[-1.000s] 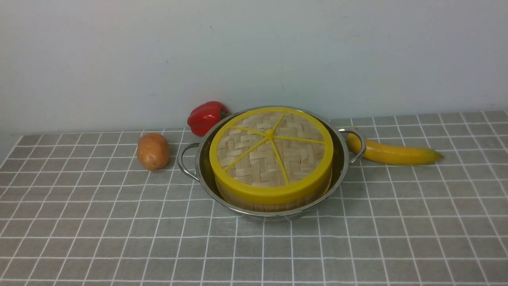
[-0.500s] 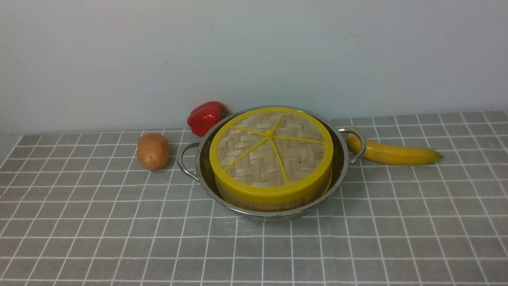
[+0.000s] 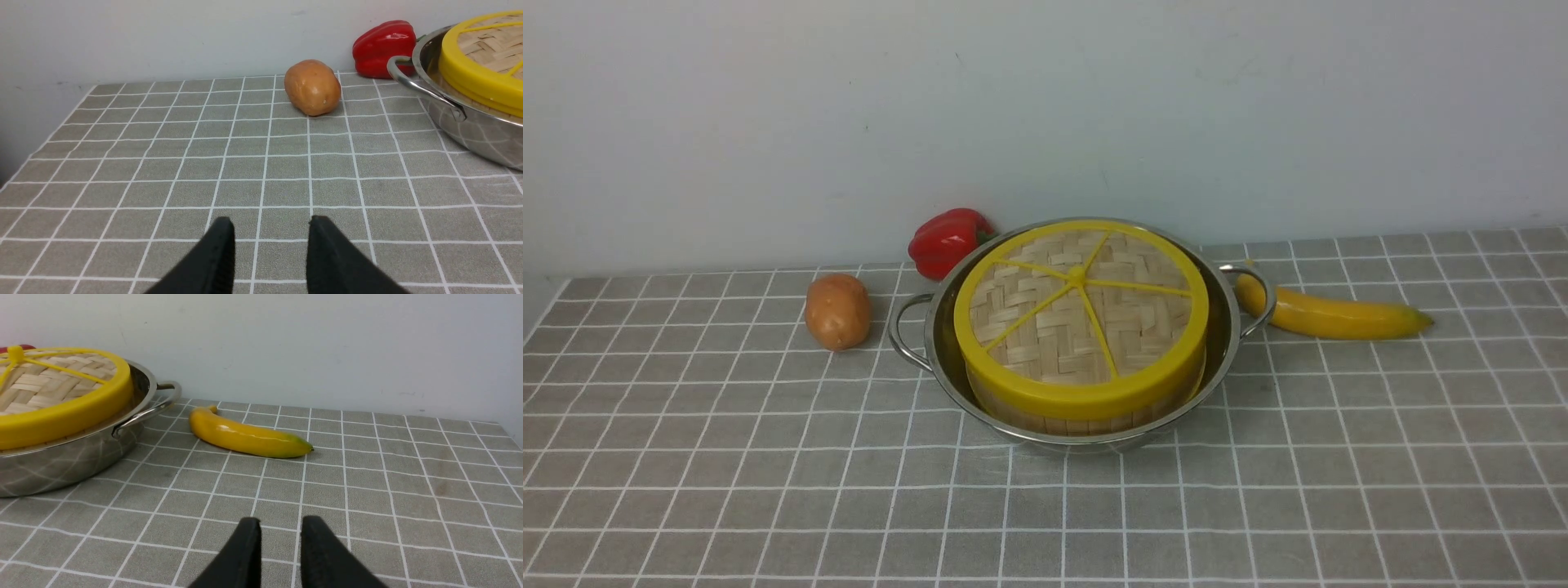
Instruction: Place the steamer in the pot on the grey tablecloth, and put the lid on the steamer.
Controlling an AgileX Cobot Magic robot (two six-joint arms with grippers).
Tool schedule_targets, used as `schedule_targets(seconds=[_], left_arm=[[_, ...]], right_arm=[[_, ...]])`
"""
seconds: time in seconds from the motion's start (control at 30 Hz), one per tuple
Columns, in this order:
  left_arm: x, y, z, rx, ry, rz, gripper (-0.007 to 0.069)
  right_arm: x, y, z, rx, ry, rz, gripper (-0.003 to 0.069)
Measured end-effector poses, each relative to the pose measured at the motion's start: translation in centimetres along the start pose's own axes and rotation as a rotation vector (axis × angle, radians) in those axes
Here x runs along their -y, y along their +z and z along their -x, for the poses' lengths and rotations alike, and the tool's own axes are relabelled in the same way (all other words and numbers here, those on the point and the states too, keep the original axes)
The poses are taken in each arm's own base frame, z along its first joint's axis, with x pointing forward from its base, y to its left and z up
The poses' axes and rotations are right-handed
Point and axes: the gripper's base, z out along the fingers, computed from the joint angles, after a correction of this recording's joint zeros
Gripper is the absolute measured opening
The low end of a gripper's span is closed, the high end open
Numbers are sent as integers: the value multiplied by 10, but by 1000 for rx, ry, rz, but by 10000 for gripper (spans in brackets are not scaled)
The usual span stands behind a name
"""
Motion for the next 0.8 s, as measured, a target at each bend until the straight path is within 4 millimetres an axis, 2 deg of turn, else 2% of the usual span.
schedule_targets(seconds=[0.8], left_arm=[[0,0,0,4,0,0,243]], right_arm=[[0,0,0,1,29,0,235]])
